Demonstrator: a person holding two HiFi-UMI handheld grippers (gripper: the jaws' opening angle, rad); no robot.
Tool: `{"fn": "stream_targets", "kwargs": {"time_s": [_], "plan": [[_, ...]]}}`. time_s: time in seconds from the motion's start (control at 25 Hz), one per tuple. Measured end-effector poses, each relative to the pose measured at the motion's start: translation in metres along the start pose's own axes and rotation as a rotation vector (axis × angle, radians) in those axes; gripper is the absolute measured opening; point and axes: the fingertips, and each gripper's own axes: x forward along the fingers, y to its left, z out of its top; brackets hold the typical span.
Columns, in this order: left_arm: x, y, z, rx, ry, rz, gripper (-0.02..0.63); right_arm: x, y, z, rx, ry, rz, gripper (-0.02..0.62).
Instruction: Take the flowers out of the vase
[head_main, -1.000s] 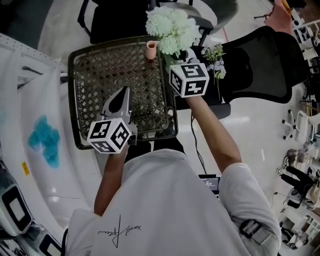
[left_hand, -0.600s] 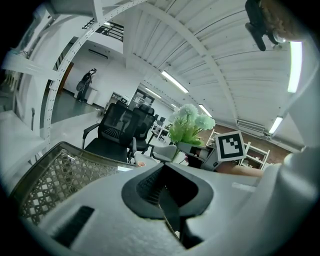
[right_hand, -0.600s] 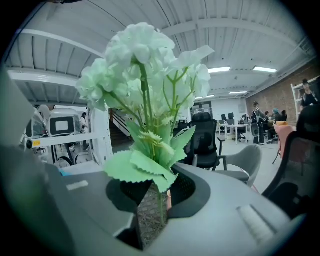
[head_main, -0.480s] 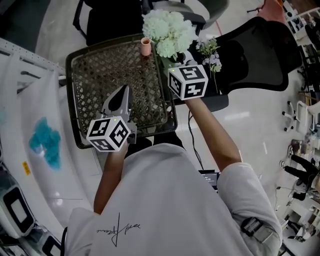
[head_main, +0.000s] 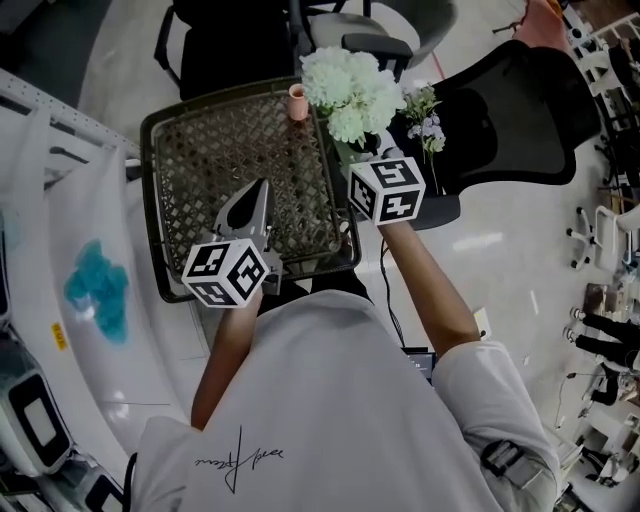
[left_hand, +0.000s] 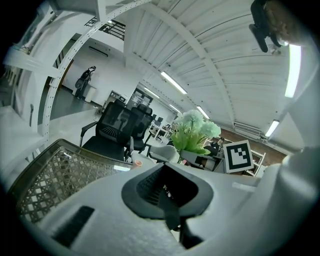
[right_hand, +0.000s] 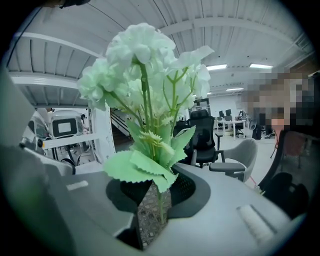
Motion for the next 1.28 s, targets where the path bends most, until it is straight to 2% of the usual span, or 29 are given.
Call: {"fn": "stream_targets", "kwargs": {"time_s": [0.16,0.32,0.92,1.28], "plan": [[-0.004,0.003,0.004,0.014,-0.003,-0.002,0.0,-0.009,0.007,-0.004,0.02,-0.001,-0.004,0.091],[-0.006,0.004,0.008,0.091,0.003,0.01,0.0,-0.017,0.019,-0.01,0.009,0.007,-0.004,0.091],[-0.017,0.012,0.002,0.08,0.029,-0.011,0.0,-0.04,0.045,-0.031,0.076,0.012,-0.036,0.09],[-0.026,0.004,0.002,0.104,0.03,-0.042,0.001,-0.058,0.07,-0.045,0.104,0.039,-0.035,0.089]]}}
